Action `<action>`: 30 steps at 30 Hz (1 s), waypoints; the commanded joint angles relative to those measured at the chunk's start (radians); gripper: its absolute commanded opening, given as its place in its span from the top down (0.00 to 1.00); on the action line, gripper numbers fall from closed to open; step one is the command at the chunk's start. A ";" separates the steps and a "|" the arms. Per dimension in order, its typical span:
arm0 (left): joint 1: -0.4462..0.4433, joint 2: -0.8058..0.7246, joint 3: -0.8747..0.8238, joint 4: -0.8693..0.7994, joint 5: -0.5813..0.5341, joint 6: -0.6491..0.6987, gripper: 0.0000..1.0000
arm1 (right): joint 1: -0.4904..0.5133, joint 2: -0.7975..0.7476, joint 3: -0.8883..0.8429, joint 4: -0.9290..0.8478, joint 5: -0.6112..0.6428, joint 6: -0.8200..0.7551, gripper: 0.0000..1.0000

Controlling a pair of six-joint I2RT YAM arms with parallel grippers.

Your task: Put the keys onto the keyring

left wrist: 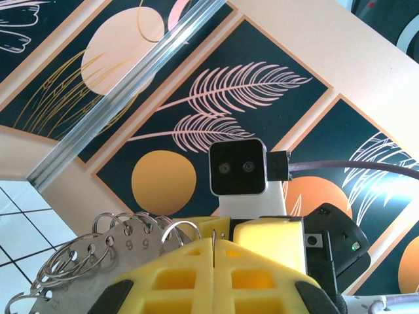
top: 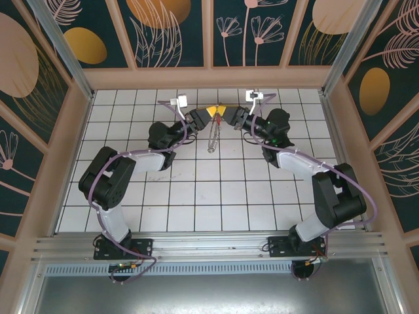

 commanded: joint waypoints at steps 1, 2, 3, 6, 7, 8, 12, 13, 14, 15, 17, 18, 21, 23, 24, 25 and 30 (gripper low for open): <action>0.005 0.000 0.023 0.064 -0.008 -0.009 1.00 | 0.011 0.002 -0.013 0.062 -0.015 0.008 0.77; 0.005 0.001 0.024 0.064 -0.007 -0.009 1.00 | 0.012 0.002 -0.015 0.064 -0.014 0.009 0.78; 0.005 0.001 0.024 0.064 -0.007 -0.009 1.00 | 0.012 0.004 -0.016 0.064 -0.014 0.010 0.80; 0.005 -0.002 0.020 0.064 -0.007 -0.009 1.00 | 0.013 0.003 -0.015 0.065 -0.016 0.012 0.86; 0.005 -0.003 0.020 0.064 -0.008 -0.009 1.00 | 0.013 0.003 -0.015 0.066 -0.015 0.012 0.88; 0.005 -0.002 0.019 0.064 -0.008 -0.009 1.00 | 0.013 0.002 -0.013 0.066 -0.013 0.011 0.90; 0.005 -0.002 0.016 0.064 -0.011 -0.009 1.00 | 0.012 0.004 -0.005 0.057 -0.010 0.005 1.00; 0.005 -0.003 0.017 0.062 -0.011 -0.009 1.00 | 0.012 0.005 -0.004 0.057 -0.010 0.004 1.00; 0.005 -0.004 0.017 0.059 -0.014 -0.009 1.00 | 0.010 0.006 0.001 0.053 -0.011 0.003 1.00; 0.005 -0.006 0.017 0.054 -0.016 -0.009 1.00 | 0.008 0.007 0.005 0.049 -0.012 0.001 1.00; 0.007 -0.012 0.015 0.038 -0.020 -0.002 0.96 | -0.002 0.010 0.015 0.040 -0.017 -0.003 1.00; 0.010 -0.019 0.014 0.024 -0.024 0.004 0.90 | -0.009 0.013 0.020 0.038 -0.024 -0.003 1.00; 0.032 -0.059 -0.005 -0.013 -0.024 0.025 0.78 | -0.040 0.027 0.042 0.028 -0.063 -0.015 1.00; 0.052 -0.102 -0.021 -0.066 -0.027 0.059 0.72 | -0.068 0.047 0.063 0.024 -0.103 -0.024 1.00; 0.058 -0.114 -0.024 -0.095 -0.027 0.077 0.70 | -0.081 0.058 0.076 0.016 -0.123 -0.028 1.00; 0.065 -0.154 -0.027 -0.135 -0.027 0.100 0.68 | -0.094 0.071 0.091 0.011 -0.143 -0.030 1.00; 0.077 -0.233 0.028 -0.431 0.002 0.285 0.59 | -0.147 0.156 0.181 -0.007 -0.247 -0.043 1.00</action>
